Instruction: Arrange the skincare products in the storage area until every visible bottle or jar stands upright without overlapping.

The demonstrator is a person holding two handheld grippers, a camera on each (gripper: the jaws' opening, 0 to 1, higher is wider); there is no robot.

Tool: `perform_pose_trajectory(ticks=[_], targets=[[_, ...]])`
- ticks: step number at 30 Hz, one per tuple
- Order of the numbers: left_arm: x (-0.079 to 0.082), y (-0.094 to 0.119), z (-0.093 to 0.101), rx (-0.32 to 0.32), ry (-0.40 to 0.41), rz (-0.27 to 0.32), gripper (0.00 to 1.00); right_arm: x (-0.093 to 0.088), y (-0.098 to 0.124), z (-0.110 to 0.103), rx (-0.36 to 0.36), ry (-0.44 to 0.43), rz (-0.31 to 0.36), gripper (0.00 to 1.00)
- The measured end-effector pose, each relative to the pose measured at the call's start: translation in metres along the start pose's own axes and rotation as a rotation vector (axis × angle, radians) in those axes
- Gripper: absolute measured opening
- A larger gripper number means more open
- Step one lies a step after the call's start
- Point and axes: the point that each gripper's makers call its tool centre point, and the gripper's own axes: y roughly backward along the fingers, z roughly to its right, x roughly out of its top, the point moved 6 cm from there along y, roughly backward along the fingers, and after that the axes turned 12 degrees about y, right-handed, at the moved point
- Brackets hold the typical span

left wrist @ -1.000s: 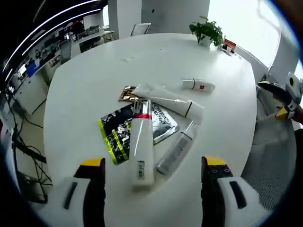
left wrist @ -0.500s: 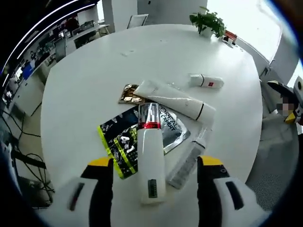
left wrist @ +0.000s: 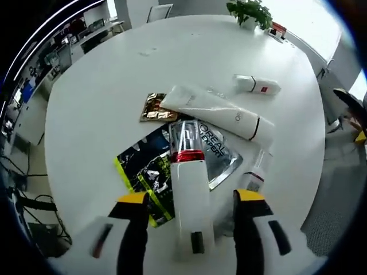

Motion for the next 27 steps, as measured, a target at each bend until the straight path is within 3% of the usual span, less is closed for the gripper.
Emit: perform_pose_trajectory(ticks=[16,27], targets=[[0.005,-0.022,-0.011,0.009,-0.074,-0.081,0.49,0.0,-0.001,0.001,-0.008,-0.012,-0.003,0.9],[0.009,-0.029,-0.013,0.001,-0.091,-0.121,0.48,-0.001,-0.001,0.002,-0.01,-0.015,-0.012,0.9]])
